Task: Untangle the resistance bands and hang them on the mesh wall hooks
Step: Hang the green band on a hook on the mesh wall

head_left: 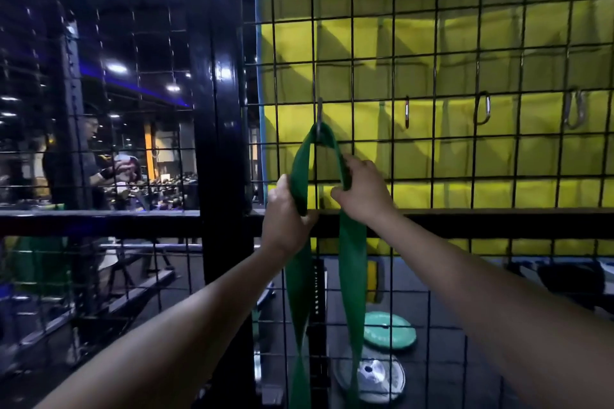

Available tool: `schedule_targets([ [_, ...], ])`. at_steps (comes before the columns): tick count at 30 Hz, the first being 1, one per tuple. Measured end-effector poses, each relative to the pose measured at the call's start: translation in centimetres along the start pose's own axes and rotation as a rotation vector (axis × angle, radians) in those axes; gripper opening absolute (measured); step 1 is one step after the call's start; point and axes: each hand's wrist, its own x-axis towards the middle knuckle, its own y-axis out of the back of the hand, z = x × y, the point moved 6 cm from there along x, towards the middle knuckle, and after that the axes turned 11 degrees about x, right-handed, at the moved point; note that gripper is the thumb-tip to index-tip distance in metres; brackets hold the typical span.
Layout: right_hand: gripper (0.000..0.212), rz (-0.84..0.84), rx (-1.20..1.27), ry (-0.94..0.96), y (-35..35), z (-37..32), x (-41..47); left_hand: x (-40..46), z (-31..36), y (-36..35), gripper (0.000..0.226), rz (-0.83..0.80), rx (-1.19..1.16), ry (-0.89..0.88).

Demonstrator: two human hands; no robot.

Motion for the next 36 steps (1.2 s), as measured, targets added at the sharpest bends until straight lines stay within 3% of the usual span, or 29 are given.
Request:
schedule_targets([
  [5,0.065,0.036,0.095,0.019,-0.2,1.4,-3.0,-2.5,-0.8,-0.5,0.071,0.023,-0.076,0.001],
  [10,0.042,0.095,0.200,-0.048,-0.5,5.9,-7.8,-6.8,-1.9,-1.4,0.057,0.077,0.003,0.093],
  [14,0.038,-0.058,0.159,-0.194,-3.2,10.8,-11.5,-11.2,-4.1,-4.7,0.050,-0.047,-0.037,0.296],
  [17,0.044,-0.206,0.192,-0.285,-6.1,13.7,-14.4,-13.9,-6.3,-7.7,0.076,-0.106,-0.065,0.368],
  [18,0.043,-0.233,0.191,-0.299,-7.1,14.5,-15.2,-14.7,-7.1,-8.7,0.074,-0.131,-0.078,0.391],
  [21,0.036,-0.272,0.139,-0.333,-9.5,15.8,-16.8,-16.1,-9.0,-10.6,0.027,-0.211,-0.061,0.491],
  [25,0.016,-0.203,0.165,-0.324,-10.9,16.6,-17.8,-16.7,-10.6,-11.5,0.022,-0.165,-0.003,0.470],
  [29,0.012,-0.092,0.502,-0.563,-9.8,18.8,-20.1,-19.0,-12.0,-11.5,0.022,-0.198,-0.341,0.550],
  [32,0.025,-0.011,0.670,-0.715,-8.8,19.5,-22.1,-20.8,-11.8,-10.2,0.017,-0.217,-0.420,0.532],
  [36,0.026,0.005,0.650,-0.666,-6.9,18.1,-23.6,-22.8,-10.0,-9.3,0.017,-0.401,-0.486,0.508],
])
